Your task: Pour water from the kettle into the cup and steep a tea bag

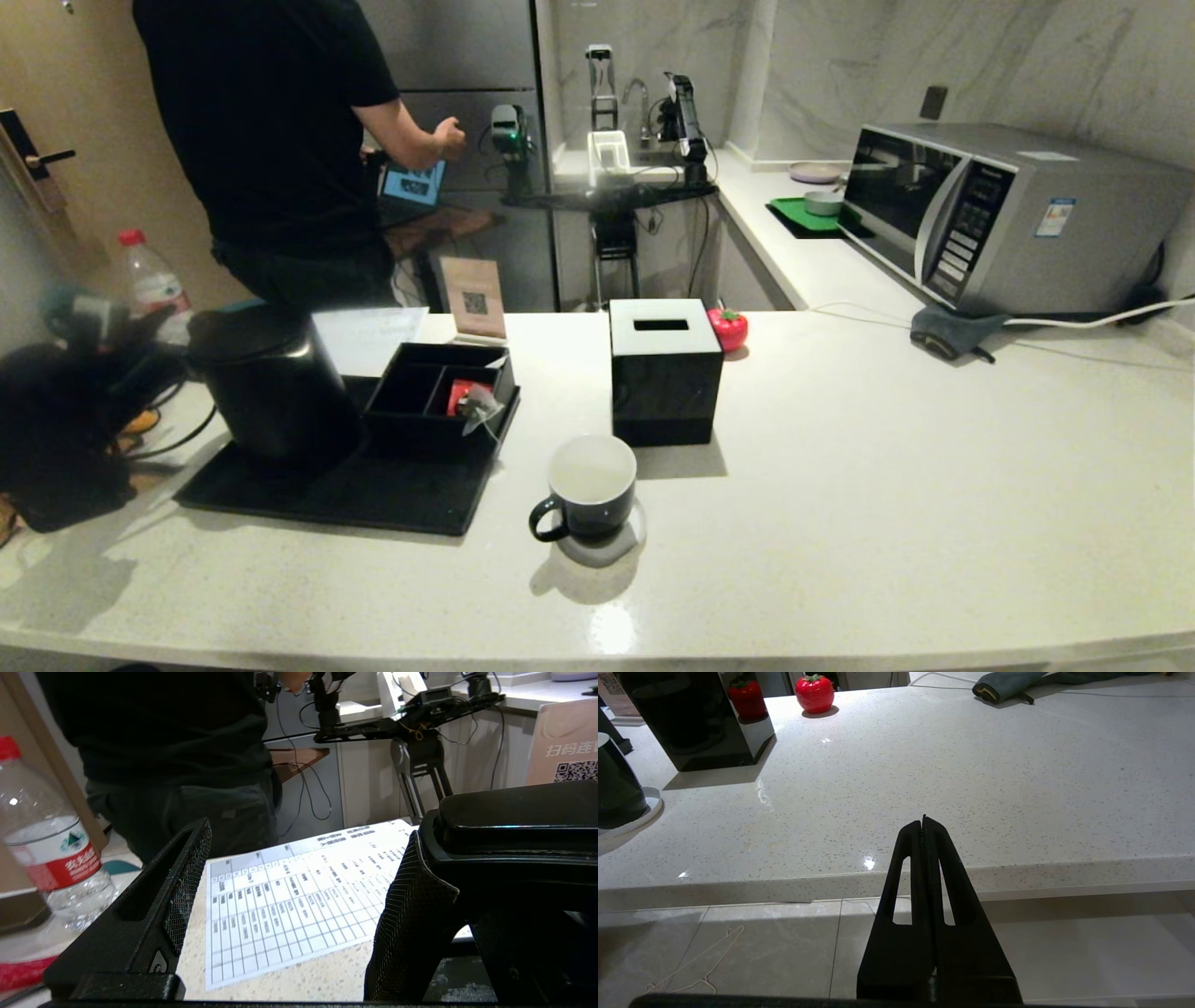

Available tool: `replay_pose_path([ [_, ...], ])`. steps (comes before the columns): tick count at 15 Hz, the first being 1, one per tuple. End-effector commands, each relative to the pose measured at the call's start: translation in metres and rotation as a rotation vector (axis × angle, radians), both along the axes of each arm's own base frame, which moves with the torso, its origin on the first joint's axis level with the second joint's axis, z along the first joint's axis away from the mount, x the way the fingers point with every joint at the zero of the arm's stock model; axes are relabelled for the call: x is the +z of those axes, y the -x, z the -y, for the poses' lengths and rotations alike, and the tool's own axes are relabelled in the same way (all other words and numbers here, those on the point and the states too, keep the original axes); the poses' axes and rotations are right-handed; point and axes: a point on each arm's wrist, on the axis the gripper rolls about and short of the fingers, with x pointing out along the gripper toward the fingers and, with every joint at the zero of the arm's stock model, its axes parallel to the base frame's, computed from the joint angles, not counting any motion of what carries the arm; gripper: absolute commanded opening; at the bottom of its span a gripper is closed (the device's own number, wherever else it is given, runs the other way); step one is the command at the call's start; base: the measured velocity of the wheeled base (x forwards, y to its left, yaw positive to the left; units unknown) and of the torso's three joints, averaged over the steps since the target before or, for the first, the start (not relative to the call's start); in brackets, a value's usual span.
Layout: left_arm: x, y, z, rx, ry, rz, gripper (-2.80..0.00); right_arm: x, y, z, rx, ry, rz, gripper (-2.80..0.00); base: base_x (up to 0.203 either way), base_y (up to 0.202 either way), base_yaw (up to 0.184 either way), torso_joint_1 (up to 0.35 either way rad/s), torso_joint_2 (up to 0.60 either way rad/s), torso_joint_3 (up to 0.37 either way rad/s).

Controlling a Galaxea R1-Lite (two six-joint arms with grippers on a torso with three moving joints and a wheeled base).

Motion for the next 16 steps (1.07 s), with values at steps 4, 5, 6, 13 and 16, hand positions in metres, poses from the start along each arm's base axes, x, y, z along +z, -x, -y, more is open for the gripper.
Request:
replay_pose_path([
  [4, 0.005, -0.0018, 0.0022, -0.01, -0.024, 0.038, 0.0, 0.0002, -0.0001, 0.0, 0.0, -0.001, 0.0, -2.8, 0.0, 0.0, 0.0, 0.0, 0.0, 0.0],
  [5, 0.0049, -0.0018, 0.0021, -0.01, -0.023, 0.037, 0.0, -0.0003, -0.0002, 0.0, 0.0, -0.001, -0.002, -2.8, 0.0, 0.0, 0.0, 0.0, 0.0, 0.0],
  [6, 0.005, -0.0018, 0.0021, -0.01, -0.024, 0.038, 0.0, 0.0002, -0.0001, 0.0, 0.0, -0.001, 0.0, -2.8, 0.0, 0.0, 0.0, 0.0, 0.0, 0.0],
  [13, 0.007, -0.0007, 0.0042, -0.071, -0.028, 0.026, 0.0, 0.0001, -0.0001, 0.0, 0.0, -0.001, -0.001, -2.8, 0.0, 0.0, 0.0, 0.0, 0.0, 0.0],
  [16, 0.0076, -0.0026, 0.0072, -0.098, -0.013, 0.023, 0.0, -0.0002, -0.0002, 0.0, 0.0, -0.001, -0.002, -2.8, 0.0, 0.0, 0.0, 0.0, 0.0, 0.0],
])
